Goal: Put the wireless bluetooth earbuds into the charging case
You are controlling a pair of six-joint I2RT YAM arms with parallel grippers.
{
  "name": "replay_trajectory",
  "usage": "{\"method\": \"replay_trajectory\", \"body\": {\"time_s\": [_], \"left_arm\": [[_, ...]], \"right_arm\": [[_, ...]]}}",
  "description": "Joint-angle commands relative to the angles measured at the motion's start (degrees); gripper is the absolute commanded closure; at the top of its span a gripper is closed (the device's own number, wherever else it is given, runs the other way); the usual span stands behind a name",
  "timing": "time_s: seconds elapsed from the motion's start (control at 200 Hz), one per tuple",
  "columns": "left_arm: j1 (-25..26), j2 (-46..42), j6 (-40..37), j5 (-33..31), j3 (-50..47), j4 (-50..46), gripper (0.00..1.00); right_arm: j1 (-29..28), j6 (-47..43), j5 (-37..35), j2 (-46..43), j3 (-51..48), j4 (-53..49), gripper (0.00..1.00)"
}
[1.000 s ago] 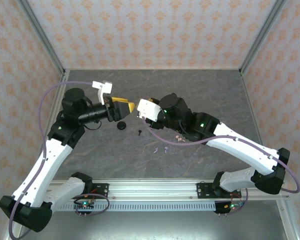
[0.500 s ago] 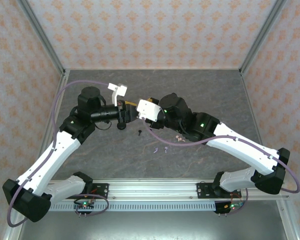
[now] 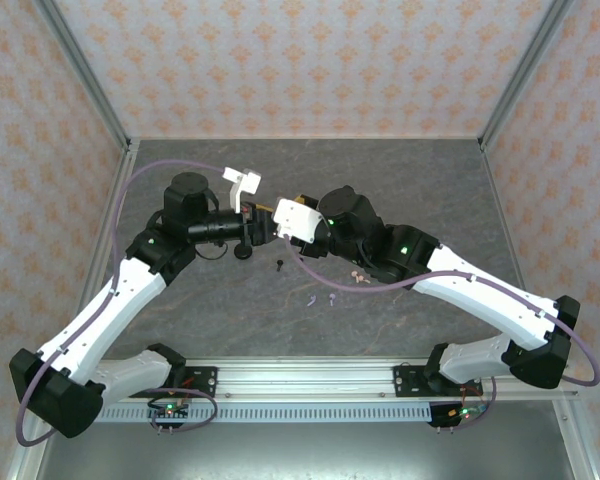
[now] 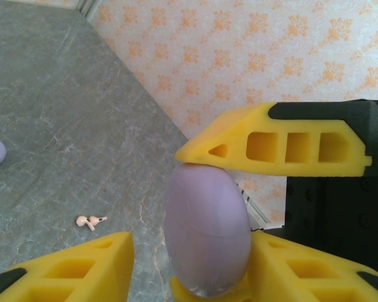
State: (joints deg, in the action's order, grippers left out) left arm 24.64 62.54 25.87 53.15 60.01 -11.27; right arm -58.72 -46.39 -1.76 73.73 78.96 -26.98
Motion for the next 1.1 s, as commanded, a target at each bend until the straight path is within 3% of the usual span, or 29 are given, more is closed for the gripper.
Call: {"method": "replay_trajectory", "body": {"time_s": [0.0, 0.27, 0.39, 0.636, 0.781, 0.916, 1.096], "left_arm": [[0.9, 0.7, -2.2, 0.4, 0.2, -0.3, 0.53], [1.4, 1.2, -4.7, 0.4, 1.3, -3.1, 0.7], [1.3, 0.5, -5.4, -0.5, 1.3, -3.3, 0.75], [1.4, -2.9, -7.5, -5.7, -0.9, 0.7, 0.84], [1.4, -5.1, -10.4, -8.3, -3.7, 5.2, 0.88], [1.5, -6.1, -13.4, -8.5, -6.4, 9.7, 0.89], [3.1, -6.3, -21.8, -8.0, -6.5, 8.8, 0.95]], "right_arm": [[0.0, -0.1, 0.0, -1.2, 0.2, 1.8, 0.59], [0.3, 1.2, -0.7, -0.3, 1.4, 0.1, 0.57], [1.6, 4.3, 1.0, -0.5, 2.6, -2.8, 0.49], [6.5, 12.7, 11.0, -4.3, 0.6, -9.1, 0.2], [11.0, 18.8, 22.1, -8.8, -3.5, -9.7, 0.02], [16.7, 28.9, 30.4, -12.8, -10.2, -2.2, 0.01], [22.5, 46.1, 37.9, -17.1, -20.4, 19.5, 0.01]]}}
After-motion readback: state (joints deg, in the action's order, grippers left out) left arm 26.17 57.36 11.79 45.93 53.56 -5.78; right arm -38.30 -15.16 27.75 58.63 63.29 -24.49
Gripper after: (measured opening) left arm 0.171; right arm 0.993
